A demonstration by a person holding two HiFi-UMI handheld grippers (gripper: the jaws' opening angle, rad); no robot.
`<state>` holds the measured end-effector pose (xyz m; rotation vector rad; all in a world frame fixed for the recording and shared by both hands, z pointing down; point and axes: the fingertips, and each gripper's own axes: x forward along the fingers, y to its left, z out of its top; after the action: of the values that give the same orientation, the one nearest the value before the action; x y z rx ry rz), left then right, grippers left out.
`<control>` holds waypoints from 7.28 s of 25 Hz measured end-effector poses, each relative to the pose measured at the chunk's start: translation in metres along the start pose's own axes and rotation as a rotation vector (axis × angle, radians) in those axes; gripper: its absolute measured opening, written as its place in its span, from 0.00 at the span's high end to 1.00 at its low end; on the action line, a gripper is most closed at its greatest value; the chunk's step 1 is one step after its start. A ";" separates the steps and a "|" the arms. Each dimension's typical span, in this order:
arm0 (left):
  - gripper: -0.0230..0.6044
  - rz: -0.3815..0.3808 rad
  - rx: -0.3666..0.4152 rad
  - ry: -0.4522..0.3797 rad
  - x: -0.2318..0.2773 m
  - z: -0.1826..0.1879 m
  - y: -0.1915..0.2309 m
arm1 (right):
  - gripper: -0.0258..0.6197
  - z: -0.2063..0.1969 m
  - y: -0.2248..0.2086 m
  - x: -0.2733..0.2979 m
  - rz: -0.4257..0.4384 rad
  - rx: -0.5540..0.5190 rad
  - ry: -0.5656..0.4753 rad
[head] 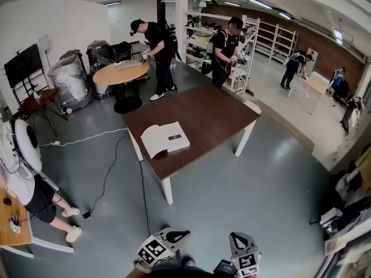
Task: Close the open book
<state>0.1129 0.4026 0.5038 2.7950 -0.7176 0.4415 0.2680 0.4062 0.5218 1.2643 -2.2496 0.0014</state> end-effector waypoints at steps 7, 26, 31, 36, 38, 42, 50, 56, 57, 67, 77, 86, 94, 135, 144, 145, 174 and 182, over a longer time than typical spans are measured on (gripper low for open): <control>0.96 0.042 -0.124 -0.071 -0.001 0.013 0.029 | 0.98 0.004 -0.002 0.017 0.020 0.017 0.013; 0.96 0.078 -0.187 -0.127 0.012 0.048 0.115 | 0.98 0.042 -0.035 0.089 0.049 -0.005 0.017; 0.96 0.082 -0.196 -0.133 0.016 0.053 0.140 | 0.98 0.052 -0.048 0.107 0.043 -0.014 0.026; 0.96 0.079 -0.203 -0.146 0.018 0.058 0.166 | 0.98 0.063 -0.051 0.131 0.051 -0.023 0.035; 0.96 0.083 -0.213 -0.152 0.017 0.059 0.175 | 0.98 0.068 -0.052 0.139 0.055 -0.029 0.036; 0.96 0.078 -0.231 -0.163 0.014 0.060 0.193 | 0.98 0.086 -0.053 0.153 0.065 -0.018 0.016; 0.96 0.042 -0.242 -0.172 0.019 0.063 0.229 | 0.98 0.096 -0.053 0.183 0.051 -0.031 0.047; 0.96 -0.001 -0.251 -0.169 0.028 0.067 0.247 | 0.98 0.103 -0.057 0.204 0.041 -0.020 0.053; 0.96 -0.007 -0.251 -0.171 0.028 0.069 0.250 | 0.98 0.104 -0.058 0.207 0.040 -0.020 0.053; 0.96 -0.018 -0.268 -0.172 0.022 0.067 0.277 | 0.98 0.123 -0.058 0.237 0.034 -0.021 0.036; 0.96 -0.029 -0.281 -0.179 0.005 0.061 0.300 | 0.98 0.132 -0.039 0.254 0.028 -0.019 0.044; 0.96 -0.047 -0.327 -0.175 0.011 0.043 0.310 | 0.98 0.111 -0.035 0.261 0.023 0.006 0.082; 0.96 -0.020 -0.361 -0.178 0.023 0.055 0.329 | 0.98 0.125 -0.056 0.285 0.064 -0.003 0.071; 0.96 0.080 -0.691 -0.358 0.202 0.135 0.445 | 0.98 0.112 -0.309 0.387 0.146 0.028 0.004; 0.96 0.155 -0.800 -0.420 0.213 0.121 0.450 | 0.98 0.100 -0.333 0.386 0.166 0.014 0.013; 0.96 0.159 -0.822 -0.435 0.212 0.116 0.452 | 0.98 0.099 -0.332 0.387 0.168 0.015 0.015; 0.96 0.141 -1.302 -0.819 0.175 0.039 0.555 | 0.98 0.122 -0.289 0.410 0.190 -0.053 0.099; 0.96 0.143 -1.334 -0.882 0.176 0.020 0.580 | 0.98 0.120 -0.285 0.411 0.177 -0.044 0.140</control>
<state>-0.0242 -0.1752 0.6247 1.5182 -0.8662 -0.9763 0.2716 -0.1078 0.5373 1.0062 -2.2195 0.1026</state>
